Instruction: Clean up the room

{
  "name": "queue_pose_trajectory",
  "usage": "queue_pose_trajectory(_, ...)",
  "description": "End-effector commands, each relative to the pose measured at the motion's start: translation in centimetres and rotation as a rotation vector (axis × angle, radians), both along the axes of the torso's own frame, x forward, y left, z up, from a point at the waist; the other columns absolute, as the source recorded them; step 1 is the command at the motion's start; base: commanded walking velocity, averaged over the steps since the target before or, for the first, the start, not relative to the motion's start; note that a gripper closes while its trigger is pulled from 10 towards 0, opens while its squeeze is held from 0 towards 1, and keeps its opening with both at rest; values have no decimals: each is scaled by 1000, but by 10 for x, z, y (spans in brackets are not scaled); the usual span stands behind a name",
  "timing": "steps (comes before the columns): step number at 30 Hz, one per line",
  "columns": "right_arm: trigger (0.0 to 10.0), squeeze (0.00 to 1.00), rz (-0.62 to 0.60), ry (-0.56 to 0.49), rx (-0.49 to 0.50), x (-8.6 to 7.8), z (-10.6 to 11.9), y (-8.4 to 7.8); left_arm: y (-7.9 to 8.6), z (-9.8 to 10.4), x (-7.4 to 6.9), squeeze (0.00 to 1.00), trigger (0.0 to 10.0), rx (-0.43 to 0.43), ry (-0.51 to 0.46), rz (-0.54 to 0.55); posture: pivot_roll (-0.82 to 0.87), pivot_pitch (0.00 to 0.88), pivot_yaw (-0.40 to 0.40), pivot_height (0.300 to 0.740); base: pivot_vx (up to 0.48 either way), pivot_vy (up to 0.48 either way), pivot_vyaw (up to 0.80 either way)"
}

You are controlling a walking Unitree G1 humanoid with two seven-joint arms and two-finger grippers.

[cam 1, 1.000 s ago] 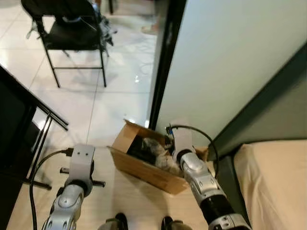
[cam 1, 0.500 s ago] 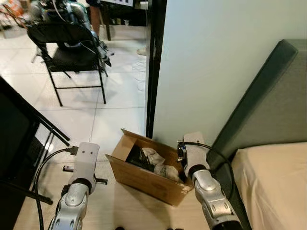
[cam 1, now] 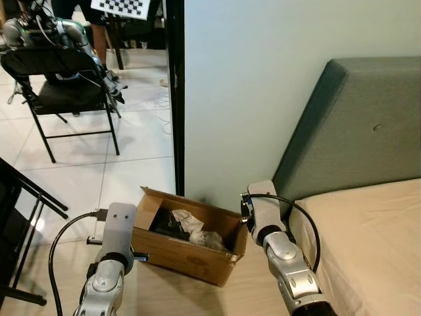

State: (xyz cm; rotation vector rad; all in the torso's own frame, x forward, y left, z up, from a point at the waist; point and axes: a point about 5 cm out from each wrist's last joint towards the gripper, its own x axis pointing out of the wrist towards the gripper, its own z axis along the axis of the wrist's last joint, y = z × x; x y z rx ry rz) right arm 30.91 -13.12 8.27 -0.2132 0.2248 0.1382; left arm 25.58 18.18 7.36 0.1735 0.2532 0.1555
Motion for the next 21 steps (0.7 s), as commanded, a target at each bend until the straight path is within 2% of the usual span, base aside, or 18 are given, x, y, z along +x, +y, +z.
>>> queue_pose_trajectory(1, 10000, 0, -1, 42, 9, -2, -6, 1, 4, -4, -5, 0, 10000, -4, 26, 16, 0, 173, -64, 727, 0, 0, 0)
queue_pose_trajectory(9, 10000, 0, -47, 33, 30, 1, -5, -1, 5, -1, -4, 0, 10000, -5, 13, 2, 8, 156, -46, 727, 0, 0, 0)
queue_pose_trajectory(18, 10000, 0, -82, 40, 43, -4, -9, -2, 1, 8, 3, 0, 10000, -1, -30, -3, 2, 147, -28, 727, 0, 0, 0)
queue_pose_trajectory(21, 10000, 0, -88, 51, 47, -5, -10, -2, 0, 7, 1, 0, 10000, -13, -34, 1, 3, 143, -25, 727, 0, 0, -488)
